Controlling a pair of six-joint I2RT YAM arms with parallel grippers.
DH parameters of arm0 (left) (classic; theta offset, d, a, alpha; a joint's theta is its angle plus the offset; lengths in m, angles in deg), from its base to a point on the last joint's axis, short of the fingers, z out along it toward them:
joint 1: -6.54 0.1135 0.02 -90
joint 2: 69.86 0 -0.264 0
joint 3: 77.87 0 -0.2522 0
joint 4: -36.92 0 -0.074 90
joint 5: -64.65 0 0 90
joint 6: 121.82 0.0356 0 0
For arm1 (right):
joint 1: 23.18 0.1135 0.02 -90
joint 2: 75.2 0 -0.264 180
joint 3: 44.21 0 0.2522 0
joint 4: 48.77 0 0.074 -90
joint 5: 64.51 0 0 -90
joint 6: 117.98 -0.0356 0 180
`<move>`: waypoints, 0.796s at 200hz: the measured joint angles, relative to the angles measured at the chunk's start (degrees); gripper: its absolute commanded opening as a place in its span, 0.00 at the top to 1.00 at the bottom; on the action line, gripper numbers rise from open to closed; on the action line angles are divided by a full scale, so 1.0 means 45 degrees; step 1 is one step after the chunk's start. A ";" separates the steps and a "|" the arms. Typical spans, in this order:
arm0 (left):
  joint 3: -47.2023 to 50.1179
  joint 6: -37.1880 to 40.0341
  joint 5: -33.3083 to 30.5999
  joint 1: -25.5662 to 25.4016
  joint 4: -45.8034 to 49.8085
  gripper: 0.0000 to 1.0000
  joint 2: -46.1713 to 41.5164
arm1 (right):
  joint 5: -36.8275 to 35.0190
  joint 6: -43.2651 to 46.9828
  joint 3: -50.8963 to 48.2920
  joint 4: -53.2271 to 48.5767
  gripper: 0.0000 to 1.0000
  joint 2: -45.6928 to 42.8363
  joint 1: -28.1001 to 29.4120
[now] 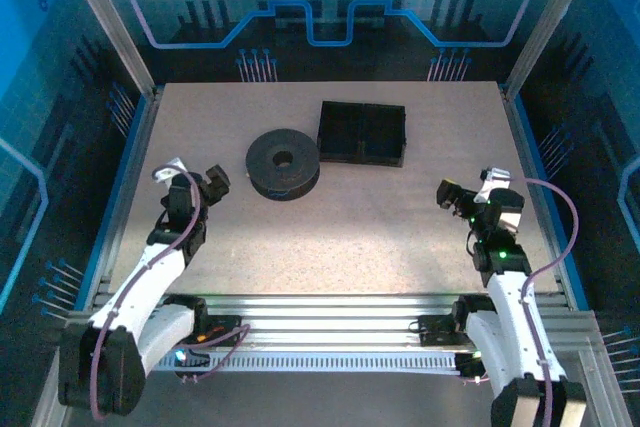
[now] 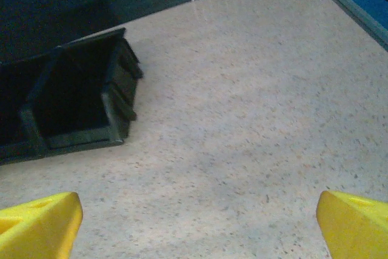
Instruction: Wrap the cables
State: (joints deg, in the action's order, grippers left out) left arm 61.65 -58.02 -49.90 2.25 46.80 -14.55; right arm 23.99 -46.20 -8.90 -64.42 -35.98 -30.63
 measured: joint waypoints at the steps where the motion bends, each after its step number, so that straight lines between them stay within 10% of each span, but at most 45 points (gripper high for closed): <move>1: 0.0005 0.0034 0.0005 0.0000 -0.0049 0.00 0.0034 | 0.0010 0.0005 -0.0087 0.0078 0.00 0.0019 -0.0029; 72: 0.1520 0.2914 0.1141 0.0160 -0.4595 0.01 0.1724 | -0.0797 0.0015 -0.3109 0.6139 0.00 0.2506 -0.0107; 159: 0.1831 0.4949 0.2055 0.0491 -0.9816 0.01 0.5790 | -0.2244 0.1375 -0.1841 1.1608 0.00 0.8811 0.1370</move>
State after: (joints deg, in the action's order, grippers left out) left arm 69.89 -35.75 -40.66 4.46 2.63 11.50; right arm 13.90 -40.01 -17.19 -12.18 3.67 -24.46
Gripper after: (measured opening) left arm 0.994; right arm 0.999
